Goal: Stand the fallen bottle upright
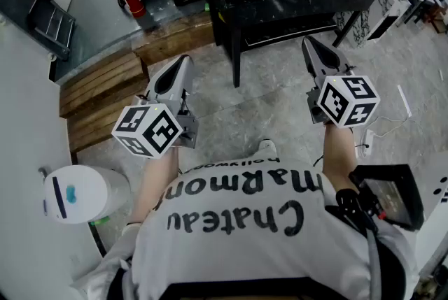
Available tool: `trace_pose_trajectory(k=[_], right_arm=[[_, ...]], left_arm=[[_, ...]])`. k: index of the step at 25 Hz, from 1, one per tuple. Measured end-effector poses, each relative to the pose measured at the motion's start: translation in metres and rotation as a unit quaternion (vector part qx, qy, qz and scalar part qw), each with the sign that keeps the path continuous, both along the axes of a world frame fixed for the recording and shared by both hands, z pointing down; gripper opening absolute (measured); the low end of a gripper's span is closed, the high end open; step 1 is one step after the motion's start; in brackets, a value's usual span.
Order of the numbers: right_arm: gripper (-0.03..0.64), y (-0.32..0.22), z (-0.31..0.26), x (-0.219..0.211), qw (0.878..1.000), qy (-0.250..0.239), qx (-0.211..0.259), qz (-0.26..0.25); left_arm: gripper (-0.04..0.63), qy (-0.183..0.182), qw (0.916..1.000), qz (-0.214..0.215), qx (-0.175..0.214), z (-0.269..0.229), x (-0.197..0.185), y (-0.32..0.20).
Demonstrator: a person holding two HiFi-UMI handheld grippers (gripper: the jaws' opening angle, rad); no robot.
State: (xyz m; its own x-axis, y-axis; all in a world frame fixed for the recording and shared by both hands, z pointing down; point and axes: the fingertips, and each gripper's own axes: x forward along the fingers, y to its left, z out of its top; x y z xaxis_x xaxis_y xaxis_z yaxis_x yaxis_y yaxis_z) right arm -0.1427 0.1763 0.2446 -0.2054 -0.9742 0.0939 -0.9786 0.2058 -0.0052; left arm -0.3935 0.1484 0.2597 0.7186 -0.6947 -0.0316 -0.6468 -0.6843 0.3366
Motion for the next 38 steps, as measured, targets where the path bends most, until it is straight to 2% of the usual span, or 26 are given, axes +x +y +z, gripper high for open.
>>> trace_pose_trajectory(k=[6,11,21,31,34,38], right_arm=[[0.012,-0.006,0.005,0.014,1.0,0.004,-0.005,0.003],[0.014,-0.02,0.011,0.039,0.999,-0.039,-0.001,-0.001],[0.014,-0.082,0.009,0.136,0.998,-0.057,0.005,0.009],[0.014,-0.131,0.022,0.221,0.998,-0.048,-0.011,-0.028],[0.014,-0.141,0.036,0.242,0.997,-0.064,-0.024,-0.029],[0.014,-0.153,0.051,0.252,0.994,-0.092,-0.038,-0.039]], left_arm=[[0.012,-0.002,1.0,-0.003,-0.002,0.002,0.01,-0.007],[0.012,-0.006,0.9999,0.008,-0.005,0.006,0.037,-0.023],[0.012,-0.01,0.9998,0.011,-0.012,0.013,0.124,-0.084],[0.012,-0.006,0.9994,-0.009,-0.033,0.031,0.227,-0.129],[0.012,-0.015,0.999,-0.005,-0.041,0.037,0.248,-0.133],[0.012,-0.03,0.9983,-0.004,-0.051,0.042,0.258,-0.141]])
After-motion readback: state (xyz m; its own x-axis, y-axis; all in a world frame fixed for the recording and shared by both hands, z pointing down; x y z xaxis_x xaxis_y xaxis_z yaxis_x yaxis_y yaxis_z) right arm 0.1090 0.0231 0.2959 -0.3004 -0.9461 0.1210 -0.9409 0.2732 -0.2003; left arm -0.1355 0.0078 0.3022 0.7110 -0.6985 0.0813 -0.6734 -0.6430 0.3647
